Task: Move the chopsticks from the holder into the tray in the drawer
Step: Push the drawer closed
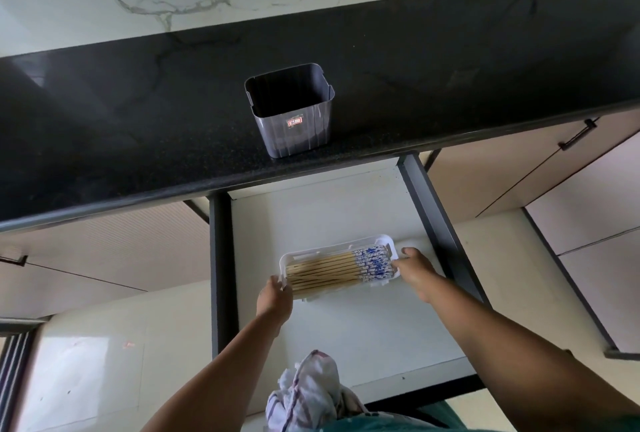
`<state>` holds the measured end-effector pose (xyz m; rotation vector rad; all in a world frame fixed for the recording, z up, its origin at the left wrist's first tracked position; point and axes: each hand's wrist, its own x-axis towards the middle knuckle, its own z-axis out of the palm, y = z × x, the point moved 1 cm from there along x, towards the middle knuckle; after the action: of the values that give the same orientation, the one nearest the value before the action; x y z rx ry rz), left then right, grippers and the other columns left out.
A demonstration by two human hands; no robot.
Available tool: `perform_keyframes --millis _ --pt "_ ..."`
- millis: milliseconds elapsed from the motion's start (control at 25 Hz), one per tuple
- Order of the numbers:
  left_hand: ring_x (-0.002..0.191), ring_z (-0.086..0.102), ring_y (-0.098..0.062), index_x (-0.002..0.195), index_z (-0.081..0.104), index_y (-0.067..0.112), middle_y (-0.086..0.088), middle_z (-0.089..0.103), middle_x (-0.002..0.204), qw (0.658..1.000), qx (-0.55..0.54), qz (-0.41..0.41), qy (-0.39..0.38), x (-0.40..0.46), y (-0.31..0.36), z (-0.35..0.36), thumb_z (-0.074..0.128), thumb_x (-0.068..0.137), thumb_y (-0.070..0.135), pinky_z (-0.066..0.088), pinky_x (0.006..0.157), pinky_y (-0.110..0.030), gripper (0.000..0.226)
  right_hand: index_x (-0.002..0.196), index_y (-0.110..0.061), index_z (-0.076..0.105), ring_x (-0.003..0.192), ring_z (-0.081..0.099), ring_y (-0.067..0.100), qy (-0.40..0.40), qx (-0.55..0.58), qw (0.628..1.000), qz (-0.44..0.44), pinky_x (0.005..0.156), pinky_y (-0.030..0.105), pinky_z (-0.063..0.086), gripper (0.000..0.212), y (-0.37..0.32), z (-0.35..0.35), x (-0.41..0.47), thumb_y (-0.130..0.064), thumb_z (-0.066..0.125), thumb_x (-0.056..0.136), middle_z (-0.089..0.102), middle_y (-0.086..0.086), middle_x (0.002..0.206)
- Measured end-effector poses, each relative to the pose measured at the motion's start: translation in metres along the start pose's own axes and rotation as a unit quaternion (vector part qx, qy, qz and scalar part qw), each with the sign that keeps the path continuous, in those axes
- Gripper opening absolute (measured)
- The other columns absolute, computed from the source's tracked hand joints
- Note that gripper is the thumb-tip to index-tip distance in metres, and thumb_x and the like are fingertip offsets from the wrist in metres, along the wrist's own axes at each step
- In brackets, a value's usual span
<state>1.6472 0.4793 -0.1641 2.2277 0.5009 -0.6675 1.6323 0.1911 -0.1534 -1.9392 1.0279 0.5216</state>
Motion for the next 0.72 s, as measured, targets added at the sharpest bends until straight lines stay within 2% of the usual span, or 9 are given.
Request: perform_keyframes --millis 80,160,240,280,400,480,560,640,720 --pt "0.114 0.057 -0.032 0.133 0.046 0.009 -0.013 0.06 0.131 1.0 -0.014 0.008 -0.003 -0.007 0.001 -0.006 0.049 0.096 0.025 0.046 0.091 -0.035 0.041 0.14 -0.016 0.044 0.124 0.051 0.032 0.059 -0.071 0.995 -0.047 0.094 0.032 0.044 0.052 0.006 -0.006 -0.014 -0.022 0.059 0.091 0.049 0.013 0.142" --pt "0.123 0.053 -0.031 0.142 0.039 0.01 -0.012 0.054 0.14 0.999 -0.038 0.019 0.003 -0.018 -0.003 -0.013 0.053 0.095 0.029 0.044 0.1 -0.038 0.052 0.138 -0.019 0.044 0.123 0.048 0.033 0.121 -0.218 0.956 -0.157 0.094 0.038 0.044 0.05 0.016 -0.011 -0.031 -0.023 0.059 0.09 0.048 0.012 0.138" --pt "0.124 0.053 -0.03 0.142 0.038 0.012 -0.011 0.053 0.141 0.997 -0.059 0.035 0.026 -0.032 -0.005 -0.019 0.055 0.094 0.029 0.044 0.099 -0.038 0.054 0.136 -0.024 0.044 0.125 0.043 0.032 0.16 -0.318 0.899 -0.253 0.095 0.042 0.042 0.05 0.022 -0.016 -0.05 -0.027 0.06 0.089 0.048 0.007 0.136" --pt "0.123 0.053 -0.029 0.141 0.039 0.012 -0.011 0.054 0.14 0.995 -0.076 0.04 0.044 -0.041 -0.005 -0.022 0.056 0.094 0.029 0.044 0.097 -0.036 0.053 0.135 -0.025 0.045 0.126 0.041 0.032 0.165 -0.307 0.899 -0.264 0.096 0.042 0.041 0.049 0.021 -0.019 -0.059 -0.028 0.061 0.088 0.047 0.006 0.137" --pt "0.12 0.055 -0.026 0.137 0.045 0.012 -0.009 0.057 0.135 0.978 -0.168 0.063 0.111 -0.084 -0.007 -0.028 0.058 0.092 0.024 0.044 0.095 -0.034 0.048 0.131 -0.024 0.05 0.13 0.038 0.034 0.177 -0.135 0.947 -0.233 0.098 0.046 0.038 0.047 0.025 -0.033 -0.094 -0.024 0.064 0.086 0.047 0.009 0.139" --pt "0.122 0.053 -0.024 0.134 0.047 0.013 -0.008 0.057 0.135 0.955 -0.233 0.081 0.164 -0.122 -0.015 -0.025 0.06 0.091 0.021 0.043 0.097 -0.034 0.046 0.133 -0.021 0.048 0.135 0.032 0.036 0.244 -0.073 0.938 -0.235 0.103 0.049 0.036 0.054 0.045 -0.042 -0.125 -0.022 0.068 0.082 0.043 0.012 0.143" --pt "0.131 0.042 -0.03 0.138 0.042 0.012 -0.013 0.046 0.143 0.938 -0.225 0.067 0.256 -0.165 -0.032 -0.01 0.064 0.088 0.022 0.036 0.108 -0.04 0.056 0.14 -0.015 0.04 0.142 0.023 0.037 0.323 -0.002 0.924 -0.205 0.109 0.052 0.03 0.072 0.083 -0.05 -0.156 -0.021 0.072 0.077 0.03 0.015 0.153" --pt "0.141 0.023 -0.034 0.147 0.028 0.01 -0.015 0.024 0.155 0.917 -0.212 -0.013 0.338 -0.204 -0.044 0.009 0.068 0.084 0.025 0.023 0.114 -0.046 0.075 0.15 -0.008 0.023 0.146 0.017 0.035 0.328 0.112 0.935 -0.081 0.113 0.052 0.025 0.09 0.12 -0.052 -0.173 -0.024 0.074 0.076 0.015 0.016 0.16" --pt "0.146 0.011 -0.033 0.151 0.014 0.009 -0.014 0.007 0.16 0.898 -0.261 -0.111 0.337 -0.228 -0.051 0.025 0.067 0.085 0.023 0.018 0.116 -0.046 0.086 0.149 -0.003 0.024 0.143 0.026 0.034 0.207 0.241 0.943 0.1 0.113 0.047 0.029 0.086 0.145 -0.042 -0.182 -0.027 0.07 0.081 0.021 0.016 0.158"
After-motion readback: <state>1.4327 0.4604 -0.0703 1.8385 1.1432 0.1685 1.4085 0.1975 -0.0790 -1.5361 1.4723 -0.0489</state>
